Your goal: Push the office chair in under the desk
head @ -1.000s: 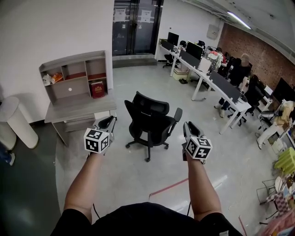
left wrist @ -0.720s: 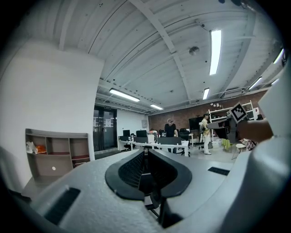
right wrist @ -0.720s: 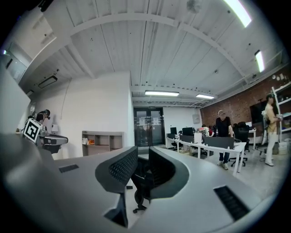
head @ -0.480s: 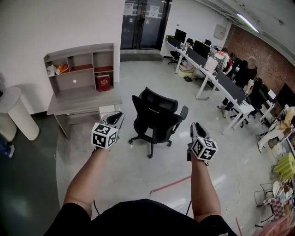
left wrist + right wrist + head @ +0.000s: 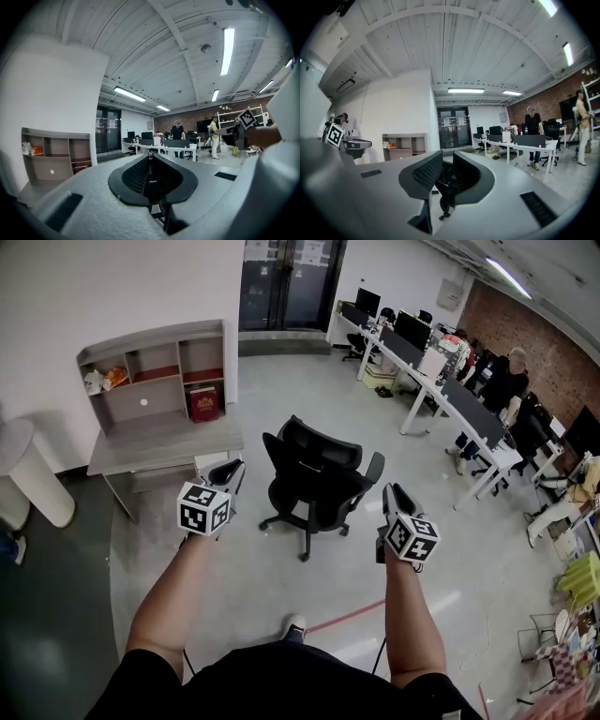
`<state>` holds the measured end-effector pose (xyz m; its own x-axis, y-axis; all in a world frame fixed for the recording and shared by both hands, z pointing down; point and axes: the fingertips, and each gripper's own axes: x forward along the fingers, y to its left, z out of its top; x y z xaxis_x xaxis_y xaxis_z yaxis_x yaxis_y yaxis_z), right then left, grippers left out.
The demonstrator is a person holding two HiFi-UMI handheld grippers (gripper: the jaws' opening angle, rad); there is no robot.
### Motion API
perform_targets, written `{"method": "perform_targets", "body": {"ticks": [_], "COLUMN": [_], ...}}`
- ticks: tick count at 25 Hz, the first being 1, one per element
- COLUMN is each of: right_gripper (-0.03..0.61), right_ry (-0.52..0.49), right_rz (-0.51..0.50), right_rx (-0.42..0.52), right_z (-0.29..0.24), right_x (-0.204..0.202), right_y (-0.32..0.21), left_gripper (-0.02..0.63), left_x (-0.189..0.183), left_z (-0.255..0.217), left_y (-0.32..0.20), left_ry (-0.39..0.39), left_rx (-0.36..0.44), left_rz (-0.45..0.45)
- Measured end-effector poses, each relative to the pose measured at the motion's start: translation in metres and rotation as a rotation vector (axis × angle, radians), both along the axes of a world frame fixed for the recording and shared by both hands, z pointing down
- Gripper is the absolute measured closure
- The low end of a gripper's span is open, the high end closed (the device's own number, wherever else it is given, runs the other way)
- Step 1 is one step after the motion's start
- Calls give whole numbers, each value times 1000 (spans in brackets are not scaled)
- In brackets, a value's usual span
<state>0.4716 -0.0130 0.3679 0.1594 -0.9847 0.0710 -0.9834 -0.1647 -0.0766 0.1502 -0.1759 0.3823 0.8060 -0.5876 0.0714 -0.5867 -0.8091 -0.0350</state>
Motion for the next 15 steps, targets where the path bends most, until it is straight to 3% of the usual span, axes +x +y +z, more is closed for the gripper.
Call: {"method": "perform_targets", "body": {"ticks": [15], "right_gripper": [508], "right_ry": [-14], "right_rz": [-17], "right_rx": [-34], "right_z": [20], "right_x": [105], "right_y": [-132], "left_gripper": [580], "left_x": [101], "left_z": [-1], "left_y": [-127], "left_ry": [-16], "left_rx": [0], "left_rz": [-14]}}
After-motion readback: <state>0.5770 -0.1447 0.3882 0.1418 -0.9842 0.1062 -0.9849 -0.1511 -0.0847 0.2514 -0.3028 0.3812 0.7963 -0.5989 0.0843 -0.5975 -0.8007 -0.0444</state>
